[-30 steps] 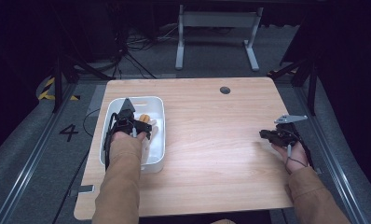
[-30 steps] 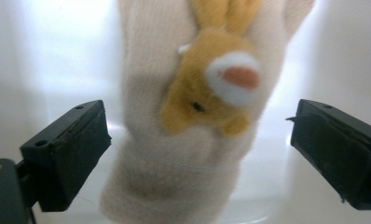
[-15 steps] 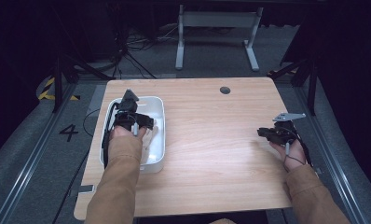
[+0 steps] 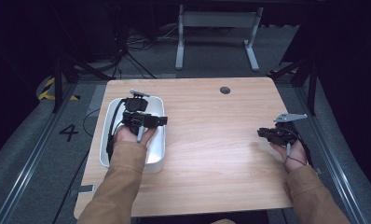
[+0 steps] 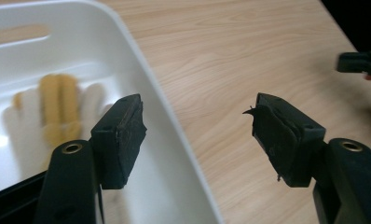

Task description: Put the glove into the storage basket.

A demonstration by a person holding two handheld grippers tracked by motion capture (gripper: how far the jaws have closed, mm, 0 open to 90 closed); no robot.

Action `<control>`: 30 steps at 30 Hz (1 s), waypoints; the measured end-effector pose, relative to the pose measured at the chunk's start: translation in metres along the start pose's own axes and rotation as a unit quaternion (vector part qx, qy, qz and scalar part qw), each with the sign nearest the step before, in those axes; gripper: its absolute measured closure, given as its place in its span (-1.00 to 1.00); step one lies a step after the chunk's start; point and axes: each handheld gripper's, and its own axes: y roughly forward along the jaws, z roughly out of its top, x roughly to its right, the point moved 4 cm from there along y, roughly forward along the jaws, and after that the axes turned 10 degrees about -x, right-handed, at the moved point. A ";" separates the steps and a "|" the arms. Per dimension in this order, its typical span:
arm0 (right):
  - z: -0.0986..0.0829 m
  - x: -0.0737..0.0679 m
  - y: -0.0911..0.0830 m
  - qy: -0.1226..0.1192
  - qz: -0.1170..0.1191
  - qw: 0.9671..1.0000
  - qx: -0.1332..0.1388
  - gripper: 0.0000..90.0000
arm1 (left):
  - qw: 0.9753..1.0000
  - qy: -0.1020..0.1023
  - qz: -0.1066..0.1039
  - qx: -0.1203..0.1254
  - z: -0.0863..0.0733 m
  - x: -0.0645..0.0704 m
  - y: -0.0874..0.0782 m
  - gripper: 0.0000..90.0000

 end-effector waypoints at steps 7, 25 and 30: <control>-0.001 -0.004 -0.003 -0.009 0.004 1.000 0.008 0.74 | 0.991 0.125 -0.043 0.000 -0.008 0.061 0.026 -0.17; -0.011 -0.007 0.005 -0.007 0.012 1.000 -0.005 0.73 | 0.949 0.281 -0.113 -0.089 -0.068 0.125 0.127 -0.17; -0.012 -0.009 0.011 -0.012 0.014 1.000 -0.012 0.73 | 0.940 0.301 -0.103 -0.125 -0.082 0.130 0.153 -0.16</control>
